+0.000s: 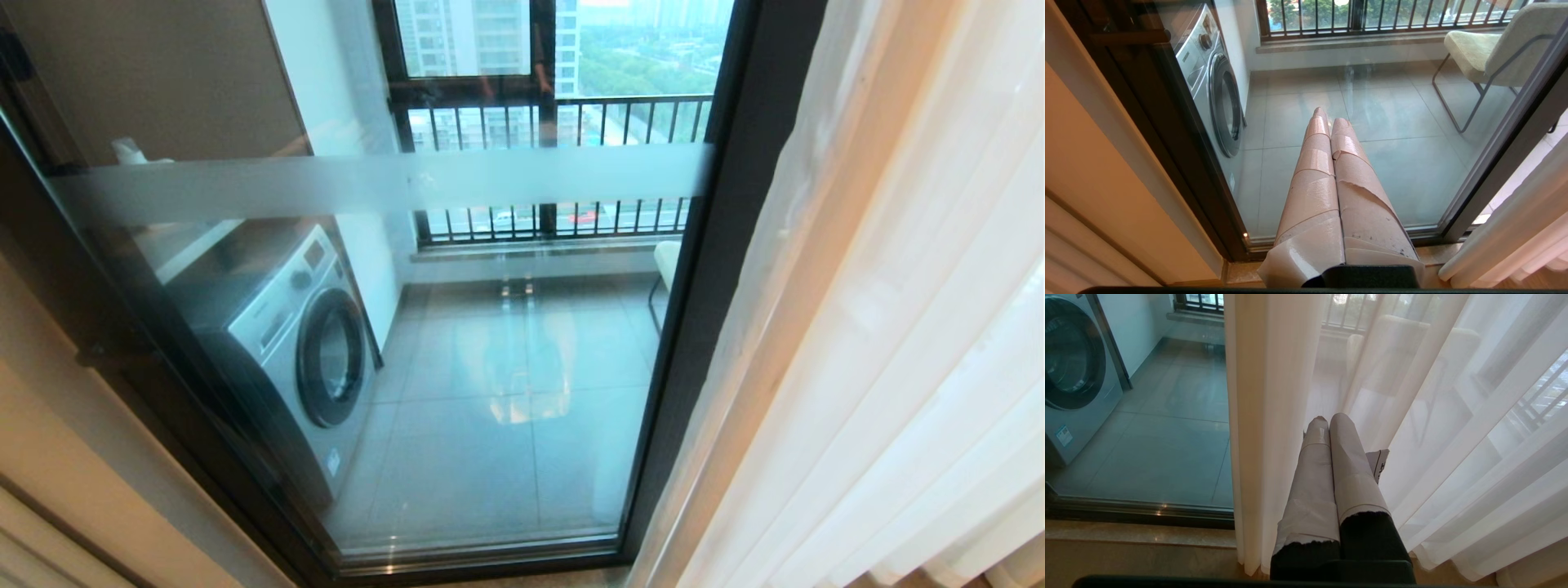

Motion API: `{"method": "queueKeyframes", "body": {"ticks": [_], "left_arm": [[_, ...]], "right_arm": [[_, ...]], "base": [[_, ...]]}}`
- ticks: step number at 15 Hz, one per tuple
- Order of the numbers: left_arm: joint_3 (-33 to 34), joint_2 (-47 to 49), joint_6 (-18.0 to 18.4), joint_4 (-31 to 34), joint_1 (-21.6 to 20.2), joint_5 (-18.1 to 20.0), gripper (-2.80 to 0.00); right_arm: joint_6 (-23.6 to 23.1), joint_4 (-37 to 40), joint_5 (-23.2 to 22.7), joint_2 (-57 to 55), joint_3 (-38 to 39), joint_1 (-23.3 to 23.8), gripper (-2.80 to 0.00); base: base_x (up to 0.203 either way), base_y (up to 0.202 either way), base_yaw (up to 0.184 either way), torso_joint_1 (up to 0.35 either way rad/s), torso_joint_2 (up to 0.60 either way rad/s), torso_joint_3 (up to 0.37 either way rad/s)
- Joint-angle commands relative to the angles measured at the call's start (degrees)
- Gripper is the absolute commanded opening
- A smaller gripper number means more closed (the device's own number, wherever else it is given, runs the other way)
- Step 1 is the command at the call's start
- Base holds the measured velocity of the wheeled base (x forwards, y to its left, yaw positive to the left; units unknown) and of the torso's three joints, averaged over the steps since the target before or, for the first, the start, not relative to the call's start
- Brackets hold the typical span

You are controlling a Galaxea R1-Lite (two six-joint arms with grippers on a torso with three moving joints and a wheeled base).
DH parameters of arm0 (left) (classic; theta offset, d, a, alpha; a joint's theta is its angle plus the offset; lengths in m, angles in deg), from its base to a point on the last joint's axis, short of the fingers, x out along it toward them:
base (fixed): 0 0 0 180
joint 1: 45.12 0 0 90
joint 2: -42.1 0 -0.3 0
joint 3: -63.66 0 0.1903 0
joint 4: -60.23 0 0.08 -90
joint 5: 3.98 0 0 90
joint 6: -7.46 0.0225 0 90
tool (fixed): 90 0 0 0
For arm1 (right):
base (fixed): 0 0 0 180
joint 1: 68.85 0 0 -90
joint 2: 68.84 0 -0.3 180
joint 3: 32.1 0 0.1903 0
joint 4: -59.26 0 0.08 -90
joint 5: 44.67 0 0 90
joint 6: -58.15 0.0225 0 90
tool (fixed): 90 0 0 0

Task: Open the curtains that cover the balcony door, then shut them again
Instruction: Close the inner curtains on both sides

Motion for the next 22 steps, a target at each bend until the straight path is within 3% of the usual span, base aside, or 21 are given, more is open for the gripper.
{"method": "queueKeyframes", "body": {"ticks": [1,7,14,22], "left_arm": [[0.0,0.1,0.0,0.0,0.0,0.0,-2.8],[0.0,0.0,0.0,0.0,0.0,0.0,-2.8],[0.0,0.0,-0.3,0.0,0.0,0.0,-2.8],[0.0,0.0,-0.3,0.0,0.0,0.0,-2.8]], "right_arm": [[-0.2,0.0,-0.1,-0.1,0.0,0.0,-2.8],[-0.1,0.0,-0.1,-0.1,0.0,0.0,-2.8],[-0.1,0.0,0.0,-0.1,0.0,0.0,-2.8],[-0.1,0.1,0.0,-0.1,0.0,0.0,-2.8]], "base": [[0.0,0.0,0.0,0.0,0.0,0.0],[0.001,0.025,0.0,0.001,0.0,0.001],[0.0,0.179,0.01,0.003,0.0,0.005],[-0.001,0.185,0.091,0.003,0.0,0.002]]}}
